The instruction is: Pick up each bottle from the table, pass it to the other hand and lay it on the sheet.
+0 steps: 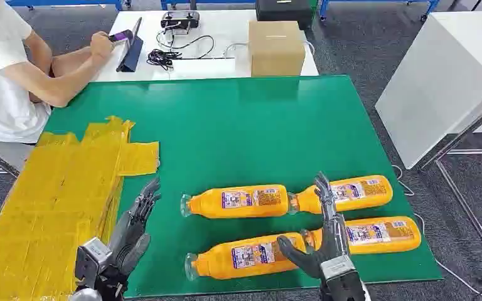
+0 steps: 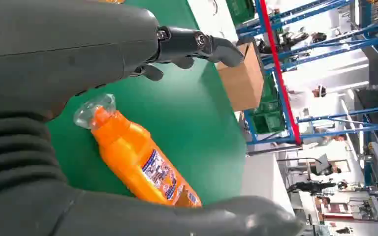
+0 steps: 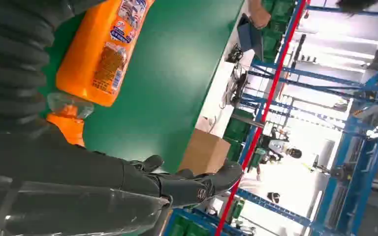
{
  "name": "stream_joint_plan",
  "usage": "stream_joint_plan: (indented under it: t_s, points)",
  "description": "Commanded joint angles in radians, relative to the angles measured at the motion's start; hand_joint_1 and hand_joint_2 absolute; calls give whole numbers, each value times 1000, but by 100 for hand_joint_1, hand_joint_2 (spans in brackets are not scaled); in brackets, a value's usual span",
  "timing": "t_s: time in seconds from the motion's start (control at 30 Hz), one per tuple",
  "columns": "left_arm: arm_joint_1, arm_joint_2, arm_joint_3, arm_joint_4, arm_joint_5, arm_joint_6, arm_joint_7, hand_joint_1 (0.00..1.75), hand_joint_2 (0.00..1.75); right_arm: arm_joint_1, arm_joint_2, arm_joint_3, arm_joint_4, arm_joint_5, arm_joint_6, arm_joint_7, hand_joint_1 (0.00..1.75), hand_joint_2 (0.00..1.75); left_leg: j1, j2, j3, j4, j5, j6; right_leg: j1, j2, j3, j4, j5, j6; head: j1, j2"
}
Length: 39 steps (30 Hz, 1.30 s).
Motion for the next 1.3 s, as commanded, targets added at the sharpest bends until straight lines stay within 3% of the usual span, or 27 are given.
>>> stream_joint_plan:
  t_s: [0.03,0.07,0.1,0.2,0.23,0.27,0.33,0.37,0.4,0.47,0.5,1.3]
  points:
    - [-27,-73,64,-9,-76,126,-124,0,175,-37,73,-43,9,-80,-61,-122,0,175,1,1,3,-1,-1,-1,1,0,4,-2,-1,0,0,0]
    - [-27,-73,64,-9,-76,126,-124,0,175,-37,73,-43,9,-80,-61,-122,0,175,0,1,2,-1,-1,-1,0,0,2,-1,0,0,0,0]
    - [-37,-84,45,8,-84,226,-208,0,175,-52,86,-30,24,-76,-68,-183,0,175,1,1,4,-1,-1,-1,1,1,4,-2,-1,0,0,0]
    - [-37,-84,45,8,-84,226,-208,0,175,-52,86,-30,24,-76,-68,-183,0,175,1,1,3,-1,-1,-1,1,0,4,-2,-1,0,0,0]
    - [-37,-84,45,8,-84,226,-208,23,175,-52,86,-30,24,-76,-68,-183,0,175,1,1,6,-1,-2,-1,1,1,6,-3,-1,0,0,0]
    - [-52,-87,31,8,-90,238,-196,173,175,-71,98,-14,26,-61,-82,-167,21,175,1,1,4,-1,-1,-1,1,0,4,-2,-1,0,0,0]
    - [-52,-87,31,8,-90,238,-196,175,175,-71,98,-14,26,-61,-82,-167,98,175,1,1,4,-1,-1,-1,1,0,4,-2,-1,0,0,0]
    - [-52,-87,31,8,-90,238,-196,175,175,-71,98,-14,26,-61,-82,-167,98,175,0,1,2,-1,-1,-1,0,0,2,-1,0,0,0,0]
    - [-52,-87,31,8,-90,238,-196,175,175,-71,98,-14,26,-61,-82,-167,126,175,1,1,4,-1,-1,-1,1,0,5,-2,-1,0,0,0]
    - [-52,-87,31,8,-90,238,-196,175,175,-71,98,-14,26,-61,-82,-167,150,175,0,1,2,-1,-1,-1,0,0,3,-2,0,0,0,0]
    - [-63,-90,21,5,-97,246,-182,175,175,-88,109,0,27,-43,-91,-144,171,175,1,1,4,-1,-1,-1,1,0,4,-2,-1,0,0,0]
    - [-97,-83,-21,-8,-95,276,-124,175,175,-141,111,56,28,-13,-138,-73,175,175,1,1,5,-1,-2,-1,1,1,5,-3,-1,0,0,0]
